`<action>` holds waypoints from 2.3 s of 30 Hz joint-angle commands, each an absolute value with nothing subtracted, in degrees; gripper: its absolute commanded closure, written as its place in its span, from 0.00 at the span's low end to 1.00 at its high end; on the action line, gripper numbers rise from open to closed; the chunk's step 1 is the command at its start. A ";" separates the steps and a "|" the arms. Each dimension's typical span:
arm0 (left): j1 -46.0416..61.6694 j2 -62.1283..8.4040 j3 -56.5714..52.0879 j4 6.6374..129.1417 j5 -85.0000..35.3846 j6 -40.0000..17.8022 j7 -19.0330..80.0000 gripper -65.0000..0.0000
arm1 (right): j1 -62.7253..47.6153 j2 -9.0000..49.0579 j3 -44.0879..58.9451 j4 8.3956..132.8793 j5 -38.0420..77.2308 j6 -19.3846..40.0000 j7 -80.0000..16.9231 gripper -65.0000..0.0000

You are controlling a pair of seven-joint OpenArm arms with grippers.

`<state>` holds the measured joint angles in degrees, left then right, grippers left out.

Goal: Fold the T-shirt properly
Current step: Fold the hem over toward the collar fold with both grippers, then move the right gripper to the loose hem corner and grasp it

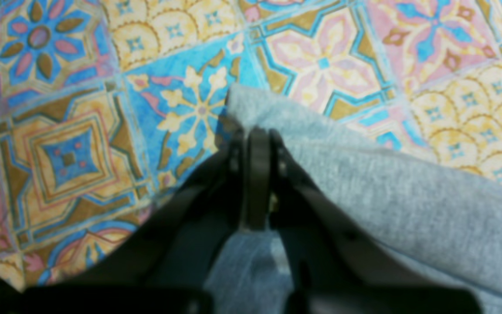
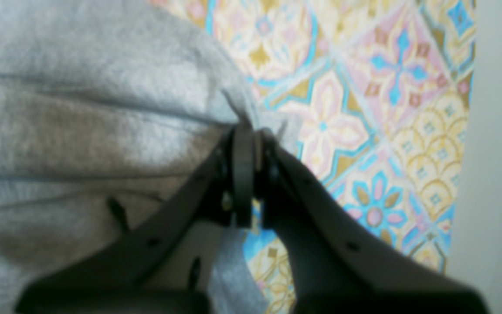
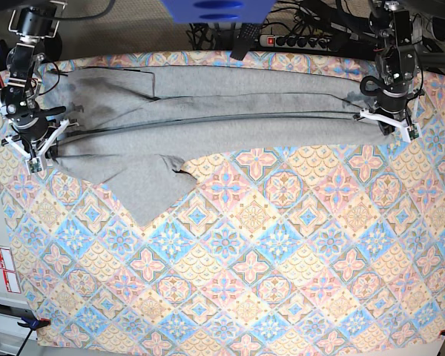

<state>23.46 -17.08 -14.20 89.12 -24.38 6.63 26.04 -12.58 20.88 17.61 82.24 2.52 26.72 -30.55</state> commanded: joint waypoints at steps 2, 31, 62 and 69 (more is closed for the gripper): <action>22.81 -18.24 -11.56 89.01 -24.04 7.08 25.19 1.00 | -12.53 22.20 17.98 83.30 2.51 25.80 -29.49 0.97; 25.45 -19.03 -5.85 89.10 -24.66 7.16 24.92 0.52 | -3.56 17.98 11.30 93.05 2.15 25.80 -38.20 0.67; 30.99 -13.23 -9.45 107.82 -24.75 7.25 29.93 0.61 | 17.10 17.98 -6.11 53.93 2.24 25.80 -33.10 0.57; 30.90 -13.23 -9.45 107.82 -24.75 7.25 30.02 0.61 | 17.10 17.89 -6.11 51.47 2.33 25.80 -32.75 0.57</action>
